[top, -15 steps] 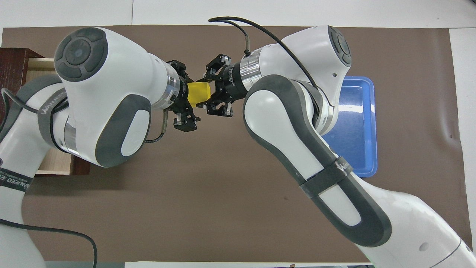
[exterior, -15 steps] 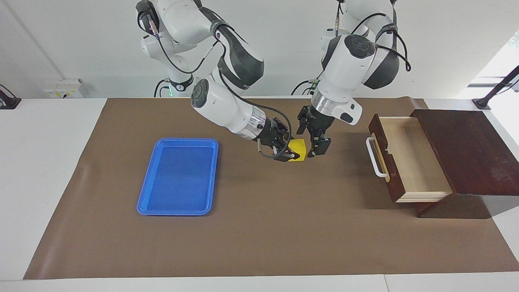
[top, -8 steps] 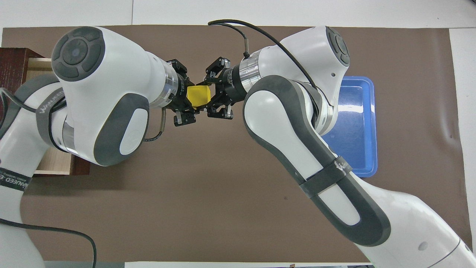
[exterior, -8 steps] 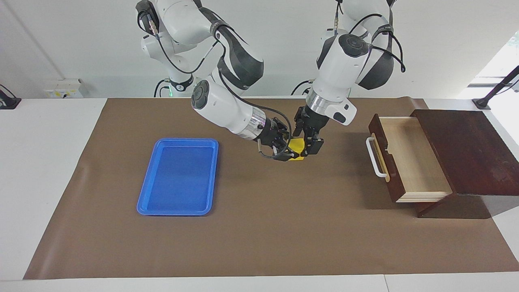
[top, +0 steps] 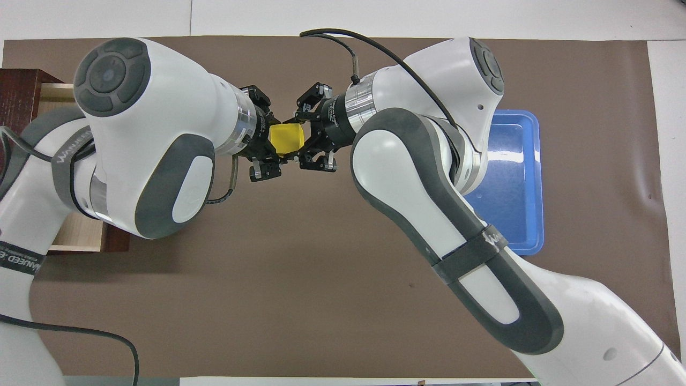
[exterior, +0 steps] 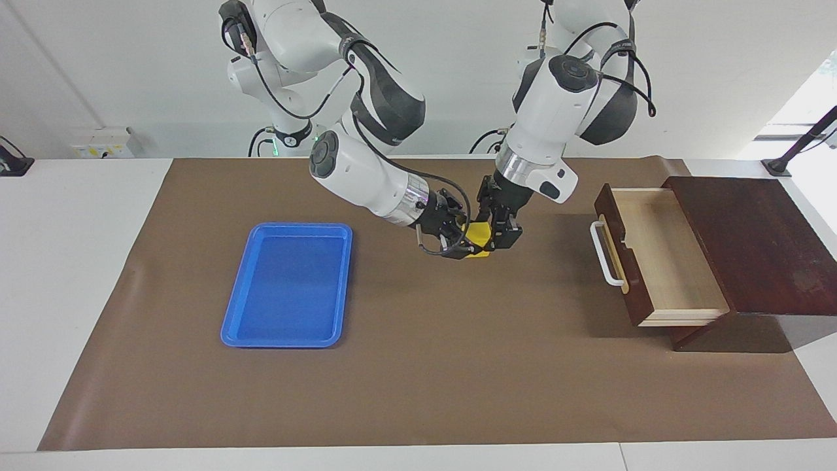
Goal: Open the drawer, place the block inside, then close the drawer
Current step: 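Open the right gripper while the left gripper carries the block to the drawer, then release the block in the drawer while the right gripper returns to rest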
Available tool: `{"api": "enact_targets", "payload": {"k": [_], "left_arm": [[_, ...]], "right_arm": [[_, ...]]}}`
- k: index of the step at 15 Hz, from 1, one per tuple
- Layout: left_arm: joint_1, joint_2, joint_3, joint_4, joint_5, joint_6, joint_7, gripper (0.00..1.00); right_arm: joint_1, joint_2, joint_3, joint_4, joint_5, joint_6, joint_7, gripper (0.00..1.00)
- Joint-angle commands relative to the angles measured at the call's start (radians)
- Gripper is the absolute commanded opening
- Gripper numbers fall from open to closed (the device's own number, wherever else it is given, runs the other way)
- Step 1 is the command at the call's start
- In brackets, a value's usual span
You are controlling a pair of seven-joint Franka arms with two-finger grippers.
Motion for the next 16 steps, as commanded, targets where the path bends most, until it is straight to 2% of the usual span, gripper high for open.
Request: {"api": "enact_targets", "payload": {"k": [1, 4, 7, 11, 14, 16], "left_arm": [[-0.012, -0.001, 0.002, 0.002, -0.025, -0.041, -0.008, 0.00], [0.001, -0.032, 0.012, 0.005, -0.025, -0.094, 0.004, 0.00], [0.112, -0.116, 0.012, 0.004, -0.025, -0.186, 0.060, 0.00], [0.306, -0.167, 0.016, 0.013, -0.023, -0.321, 0.256, 0.00], [0.437, -0.178, 0.019, 0.006, -0.022, -0.319, 0.416, 0.00], [0.517, -0.193, 0.019, -0.034, -0.017, -0.263, 0.532, 0.00]], "right_arm": [[-0.013, -0.001, 0.004, 0.018, 0.023, 0.030, 0.044, 1.00], [-0.016, -0.001, 0.004, 0.020, 0.023, 0.027, 0.044, 1.00], [-0.017, -0.004, 0.004, 0.020, 0.023, 0.025, 0.044, 1.00], [-0.020, -0.005, 0.004, 0.021, 0.023, 0.022, 0.044, 1.00], [-0.048, -0.021, -0.011, 0.023, 0.014, -0.019, 0.044, 1.00], [-0.141, -0.044, -0.022, 0.026, -0.021, -0.091, 0.031, 1.00]]}}
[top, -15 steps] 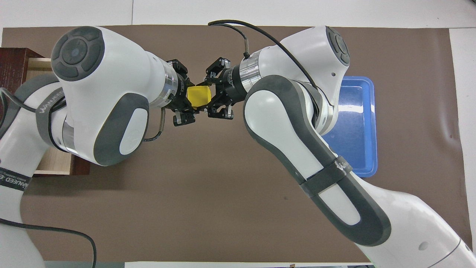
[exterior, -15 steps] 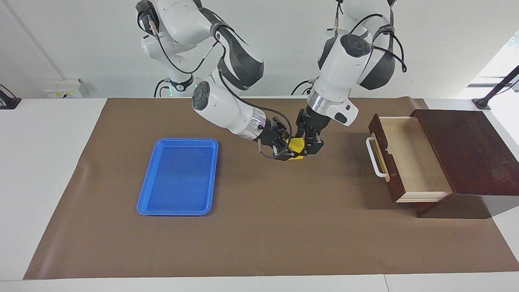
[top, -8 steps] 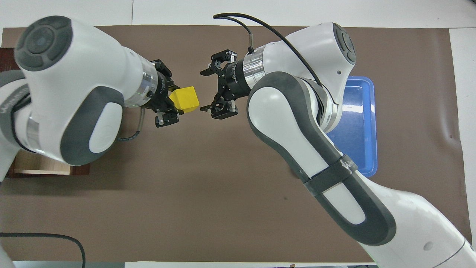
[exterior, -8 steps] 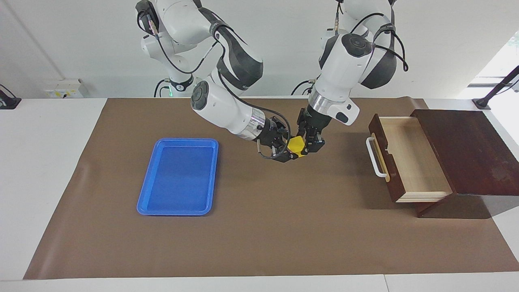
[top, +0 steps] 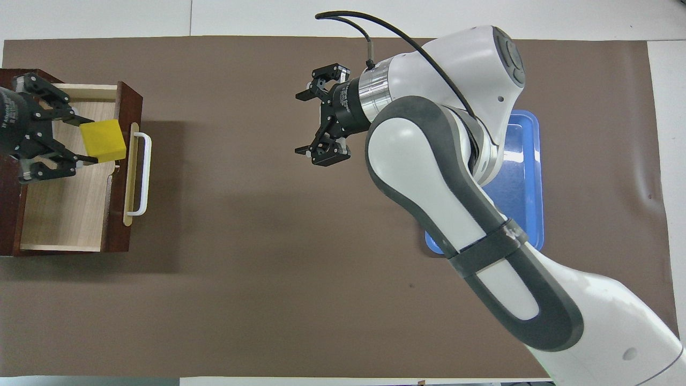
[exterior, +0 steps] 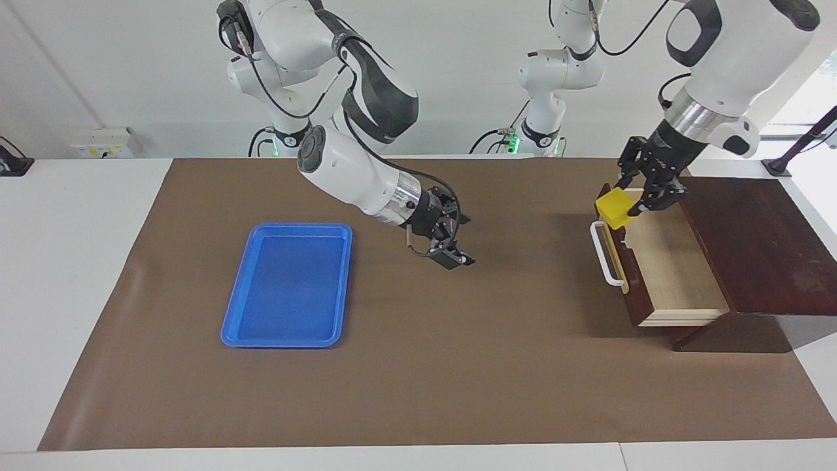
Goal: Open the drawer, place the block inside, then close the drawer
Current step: 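Release the block in the drawer while the right gripper returns to rest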
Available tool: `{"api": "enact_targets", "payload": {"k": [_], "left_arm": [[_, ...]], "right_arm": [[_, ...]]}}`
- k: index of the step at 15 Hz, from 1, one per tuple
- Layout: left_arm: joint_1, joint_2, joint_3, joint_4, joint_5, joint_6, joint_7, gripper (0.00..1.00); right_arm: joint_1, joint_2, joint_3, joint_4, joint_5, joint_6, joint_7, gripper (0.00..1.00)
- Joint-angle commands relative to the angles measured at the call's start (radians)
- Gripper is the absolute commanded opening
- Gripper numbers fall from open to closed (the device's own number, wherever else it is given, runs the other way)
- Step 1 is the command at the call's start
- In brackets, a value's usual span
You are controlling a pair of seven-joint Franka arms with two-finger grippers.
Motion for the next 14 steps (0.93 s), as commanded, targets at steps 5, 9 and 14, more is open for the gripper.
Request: {"api": "enact_targets", "payload": {"k": [5, 9, 14], "left_arm": [[0.114, -0.035, -0.009, -0.208, 0.082, 0.200, 0.246, 0.00], [0.104, -0.029, -0.010, -0.305, 0.156, 0.280, 0.261, 0.00], [0.089, -0.030, -0.010, -0.423, 0.222, 0.380, 0.266, 0.00]], "right_arm": [[-0.262, -0.107, -0.001, 0.008, -0.192, -0.287, -0.143, 1.00], [-0.350, -0.145, -0.003, 0.008, -0.308, -0.475, -0.420, 1.00], [-0.393, -0.220, -0.003, 0.007, -0.497, -0.618, -0.862, 1.00]]}}
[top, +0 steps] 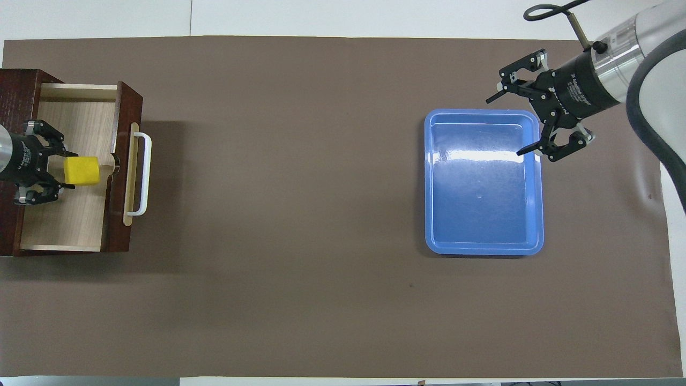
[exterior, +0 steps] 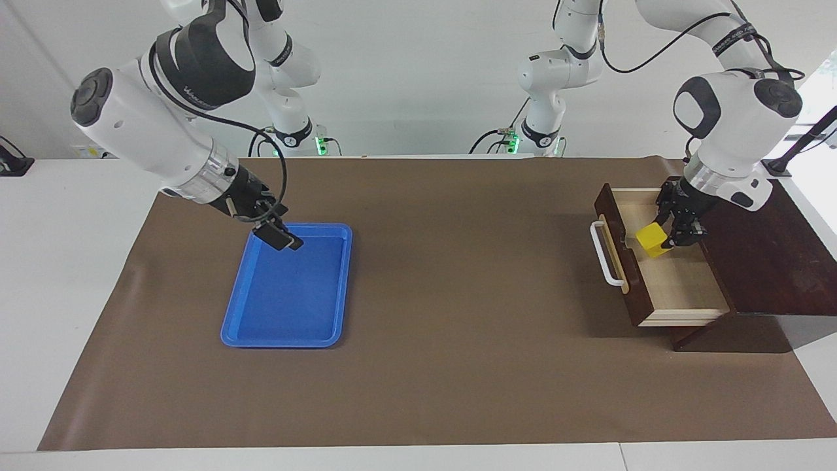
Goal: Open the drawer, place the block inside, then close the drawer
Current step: 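Release the block in the drawer while the right gripper returns to rest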
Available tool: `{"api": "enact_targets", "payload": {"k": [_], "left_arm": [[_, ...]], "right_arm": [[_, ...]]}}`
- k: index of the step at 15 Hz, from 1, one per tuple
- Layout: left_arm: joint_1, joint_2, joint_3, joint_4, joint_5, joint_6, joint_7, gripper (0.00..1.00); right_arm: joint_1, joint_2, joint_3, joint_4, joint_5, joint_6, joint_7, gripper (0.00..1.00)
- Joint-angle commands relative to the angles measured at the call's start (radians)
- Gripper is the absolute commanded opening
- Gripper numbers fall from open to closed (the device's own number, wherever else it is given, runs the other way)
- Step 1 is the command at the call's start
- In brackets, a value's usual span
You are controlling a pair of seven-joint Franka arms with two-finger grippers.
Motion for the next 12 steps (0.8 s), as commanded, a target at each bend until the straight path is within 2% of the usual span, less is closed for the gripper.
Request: {"api": "enact_targets", "payload": {"k": [1, 2, 3, 4, 5, 9, 10, 12], "left_arm": [[-0.013, -0.031, 0.006, -0.068, 0.031, 0.055, 0.016, 0.13], [-0.010, -0.029, 0.006, -0.065, 0.036, 0.053, 0.028, 0.38], [-0.010, -0.029, 0.008, -0.062, 0.040, 0.045, 0.034, 0.48], [-0.015, -0.025, 0.008, -0.050, 0.046, 0.026, 0.034, 0.92], [-0.019, -0.020, 0.003, -0.018, 0.059, -0.022, 0.033, 1.00], [-0.119, 0.003, 0.002, 0.149, 0.063, -0.233, 0.016, 1.00], [-0.130, 0.003, -0.003, 0.157, 0.060, -0.244, -0.016, 1.00], [-0.190, -0.011, -0.003, 0.110, 0.060, -0.212, -0.133, 1.00]], "right_arm": [[-0.034, -0.051, 0.009, -0.020, -0.109, -0.064, -0.264, 1.00], [-0.041, -0.063, 0.006, -0.023, -0.141, -0.083, -0.359, 1.00], [-0.058, -0.083, 0.005, -0.031, -0.175, -0.094, -0.474, 1.00], [-0.076, -0.106, 0.005, -0.050, -0.203, -0.100, -0.574, 1.00], [-0.089, -0.132, 0.005, -0.070, -0.235, -0.101, -0.684, 1.00], [-0.112, -0.217, 0.004, -0.124, -0.361, -0.101, -0.992, 1.00], [-0.110, -0.238, 0.004, -0.143, -0.384, -0.101, -1.039, 1.00], [-0.110, -0.283, 0.004, -0.176, -0.413, -0.100, -1.098, 1.00]]}}
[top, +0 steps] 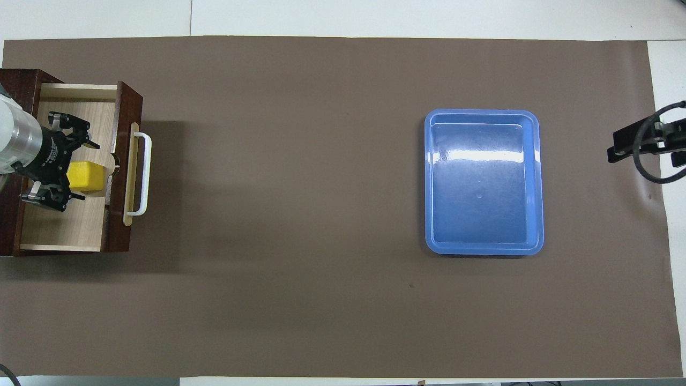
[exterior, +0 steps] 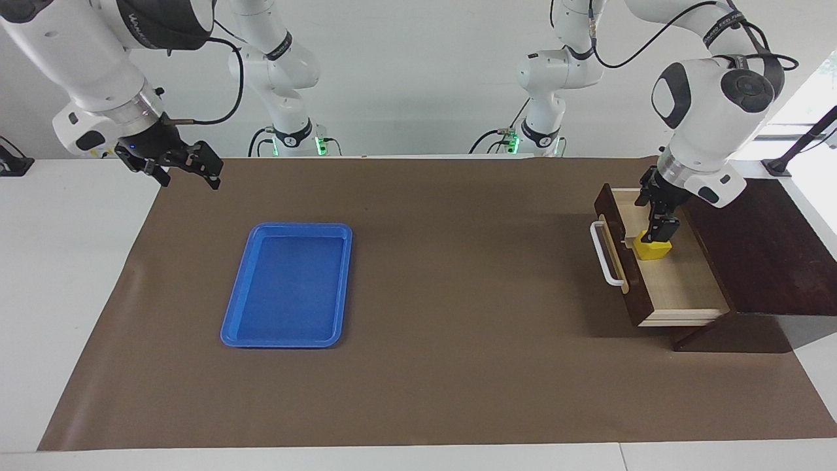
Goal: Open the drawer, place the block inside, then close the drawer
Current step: 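Push the drawer shut with the left gripper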
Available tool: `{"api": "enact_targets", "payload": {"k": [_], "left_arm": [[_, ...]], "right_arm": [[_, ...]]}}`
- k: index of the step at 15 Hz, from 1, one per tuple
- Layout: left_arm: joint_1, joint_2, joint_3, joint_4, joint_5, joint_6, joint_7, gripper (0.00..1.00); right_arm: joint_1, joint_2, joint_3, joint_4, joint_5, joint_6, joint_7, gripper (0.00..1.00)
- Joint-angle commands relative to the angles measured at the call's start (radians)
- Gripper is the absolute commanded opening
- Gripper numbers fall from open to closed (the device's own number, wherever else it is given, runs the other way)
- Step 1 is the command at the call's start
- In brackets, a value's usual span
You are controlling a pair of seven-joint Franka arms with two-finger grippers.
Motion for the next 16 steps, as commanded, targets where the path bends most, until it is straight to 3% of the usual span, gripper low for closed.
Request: {"api": "enact_targets", "payload": {"k": [1, 7, 16], "left_arm": [[-0.055, -0.010, 0.007, -0.049, 0.022, 0.016, -0.097, 1.00], [-0.049, 0.000, 0.009, -0.195, 0.025, 0.222, -0.097, 1.00], [-0.003, 0.031, 0.099, -0.155, 0.087, 0.250, 0.039, 1.00]], "right_arm": [[-0.008, -0.094, 0.008, -0.103, -0.038, 0.015, -0.085, 1.00], [-0.016, -0.149, 0.008, -0.236, -0.058, 0.148, -0.123, 1.00], [-0.040, -0.111, -0.008, -0.163, 0.014, 0.058, -0.082, 1.00]]}}
